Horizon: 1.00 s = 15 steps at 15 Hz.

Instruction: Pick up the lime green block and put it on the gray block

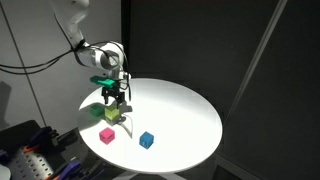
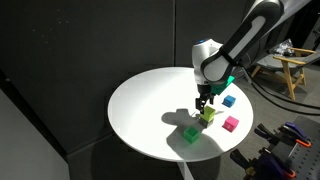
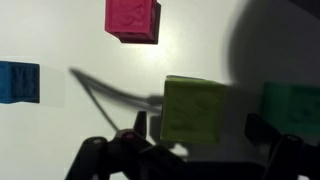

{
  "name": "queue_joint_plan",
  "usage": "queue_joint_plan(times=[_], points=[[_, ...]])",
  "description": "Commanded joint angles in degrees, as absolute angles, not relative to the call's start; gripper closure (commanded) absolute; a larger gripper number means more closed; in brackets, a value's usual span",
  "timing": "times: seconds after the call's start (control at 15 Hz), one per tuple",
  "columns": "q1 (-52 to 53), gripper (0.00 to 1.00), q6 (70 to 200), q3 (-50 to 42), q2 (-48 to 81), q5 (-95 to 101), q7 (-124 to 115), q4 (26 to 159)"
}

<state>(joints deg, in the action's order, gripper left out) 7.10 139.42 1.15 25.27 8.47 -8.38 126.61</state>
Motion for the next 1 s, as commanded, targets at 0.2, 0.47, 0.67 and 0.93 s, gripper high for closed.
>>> queue_joint_plan(times=[0.2, 0.47, 0.67, 0.93], points=[[7.23, 0.00, 136.61, 2.09, 23.60, 7.45, -6.86, 126.74], [7.40, 0.00, 135.14, 2.38, 22.21, 7.50, -7.48, 127.48], [7.43, 0.00, 135.59, 2.28, 20.31, 7.64, -8.32, 128.68], [7.29, 0.00, 137.47, 2.34, 17.09, 7.67, -8.70, 130.66]])
